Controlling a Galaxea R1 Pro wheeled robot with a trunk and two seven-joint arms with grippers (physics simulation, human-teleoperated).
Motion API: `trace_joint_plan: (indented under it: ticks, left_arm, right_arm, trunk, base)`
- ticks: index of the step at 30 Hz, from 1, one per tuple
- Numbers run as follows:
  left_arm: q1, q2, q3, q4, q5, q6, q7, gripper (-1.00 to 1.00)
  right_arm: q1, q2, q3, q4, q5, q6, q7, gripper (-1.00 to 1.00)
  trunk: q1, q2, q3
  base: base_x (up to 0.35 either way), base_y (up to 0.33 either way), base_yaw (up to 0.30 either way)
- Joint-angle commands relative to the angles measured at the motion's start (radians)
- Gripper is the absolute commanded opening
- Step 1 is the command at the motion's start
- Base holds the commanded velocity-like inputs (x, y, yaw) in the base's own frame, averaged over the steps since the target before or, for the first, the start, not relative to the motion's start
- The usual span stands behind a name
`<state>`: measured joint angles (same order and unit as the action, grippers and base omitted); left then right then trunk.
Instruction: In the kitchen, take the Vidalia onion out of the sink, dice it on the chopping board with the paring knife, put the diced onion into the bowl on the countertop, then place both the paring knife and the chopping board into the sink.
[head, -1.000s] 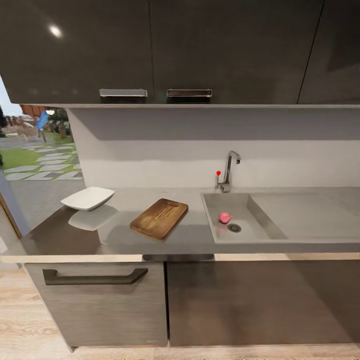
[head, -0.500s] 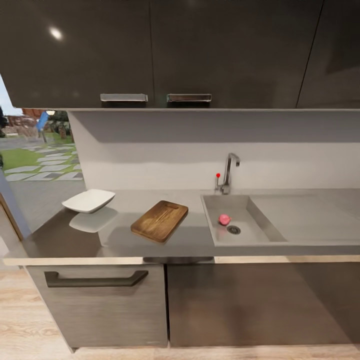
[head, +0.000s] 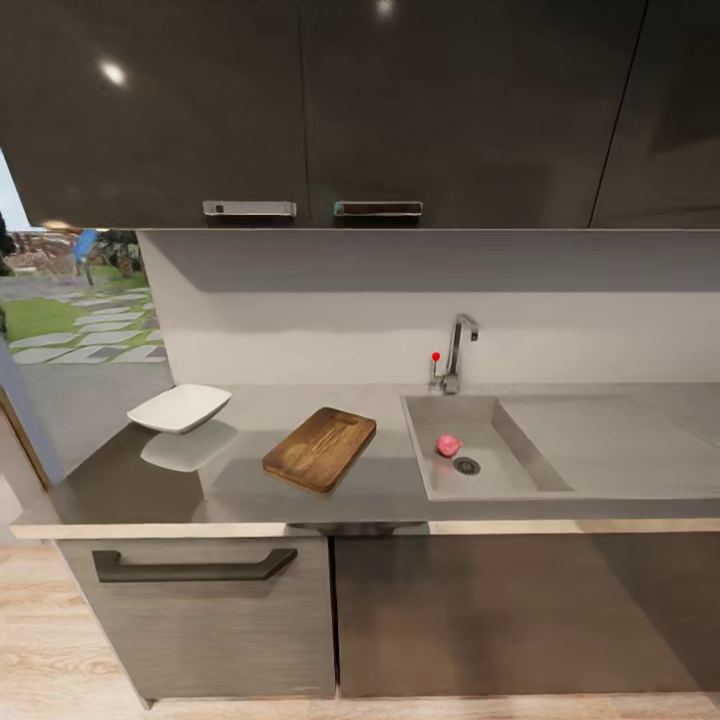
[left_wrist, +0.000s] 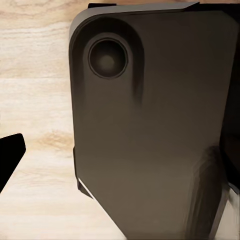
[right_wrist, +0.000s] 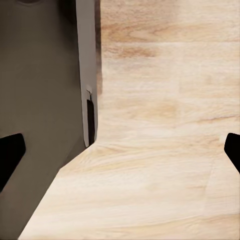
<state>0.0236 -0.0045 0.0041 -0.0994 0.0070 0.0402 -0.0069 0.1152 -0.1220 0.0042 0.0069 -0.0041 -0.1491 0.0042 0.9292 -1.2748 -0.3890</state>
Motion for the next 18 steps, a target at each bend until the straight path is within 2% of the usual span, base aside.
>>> trace_joint_plan:
  ticks: [1,18]
  left_arm:
    - [0.001,0.0,0.0,-0.003,0.001,0.004,-0.001,1.0]
    - [0.001,0.0,-0.001,-0.003,0.001,0.004,-0.001,1.0]
  right_arm:
    - [0.0,0.0,0.0,0.001,0.0,-0.004,0.0,1.0]
    - [0.0,0.001,0.0,0.0,0.0,-0.004,0.0,1.0]
  trunk:
    - [-0.004,0.007,0.003]
    - [-0.069,0.126,0.056]
  base:
    - [0.0,0.0,0.0]
    - [0.0,0.0,0.0]
